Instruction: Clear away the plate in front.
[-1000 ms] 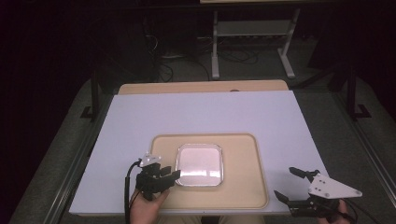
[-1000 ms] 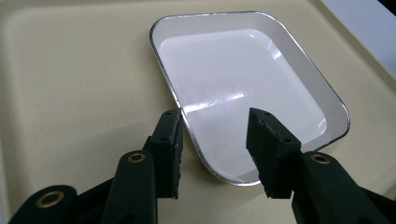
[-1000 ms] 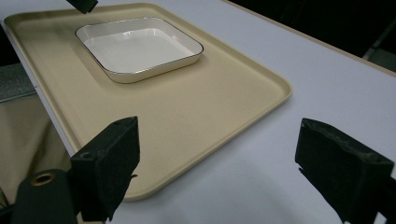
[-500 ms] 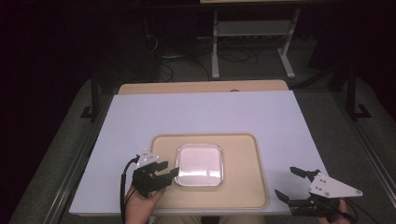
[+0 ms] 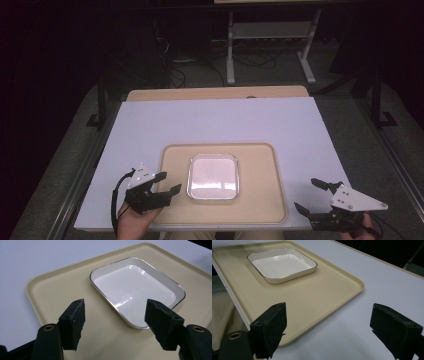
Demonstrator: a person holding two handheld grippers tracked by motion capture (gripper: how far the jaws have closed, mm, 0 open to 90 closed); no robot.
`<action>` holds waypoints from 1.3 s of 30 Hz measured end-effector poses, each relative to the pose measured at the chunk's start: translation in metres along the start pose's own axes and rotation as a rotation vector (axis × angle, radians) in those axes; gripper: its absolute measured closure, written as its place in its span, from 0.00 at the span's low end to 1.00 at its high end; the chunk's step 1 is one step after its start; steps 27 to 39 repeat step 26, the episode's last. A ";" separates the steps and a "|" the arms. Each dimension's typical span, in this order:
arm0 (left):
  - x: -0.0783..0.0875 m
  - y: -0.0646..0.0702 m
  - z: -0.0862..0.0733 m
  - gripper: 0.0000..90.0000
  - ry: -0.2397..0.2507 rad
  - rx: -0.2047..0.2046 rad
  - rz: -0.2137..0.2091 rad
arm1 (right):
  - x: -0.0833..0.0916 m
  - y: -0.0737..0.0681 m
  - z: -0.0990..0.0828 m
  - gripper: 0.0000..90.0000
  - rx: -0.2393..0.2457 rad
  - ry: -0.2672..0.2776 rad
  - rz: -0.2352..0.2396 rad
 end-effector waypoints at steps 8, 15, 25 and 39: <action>0.009 -0.004 -0.005 0.32 0.050 -0.090 -0.012 | 0.000 -0.002 0.001 0.14 0.007 0.001 0.010; 0.015 -0.008 -0.007 0.30 0.084 -0.102 -0.013 | -0.001 -0.005 0.002 0.14 0.021 0.001 0.030; 0.012 -0.004 -0.007 0.31 0.084 -0.092 -0.042 | -0.003 -0.008 0.002 0.14 0.032 -0.007 0.045; 0.012 -0.005 -0.007 0.31 0.087 -0.090 -0.042 | -0.003 -0.008 0.002 0.14 0.032 -0.007 0.046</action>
Point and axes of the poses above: each handheld gripper's, and its own axes: x roughly backward along the jaws, z roughly out of its top, y roughly to its right, the point moved 9 cm from there along -x, roughly forward along the jaws, and after that the axes turned 8 degrees about z, right-handed, at the moved point
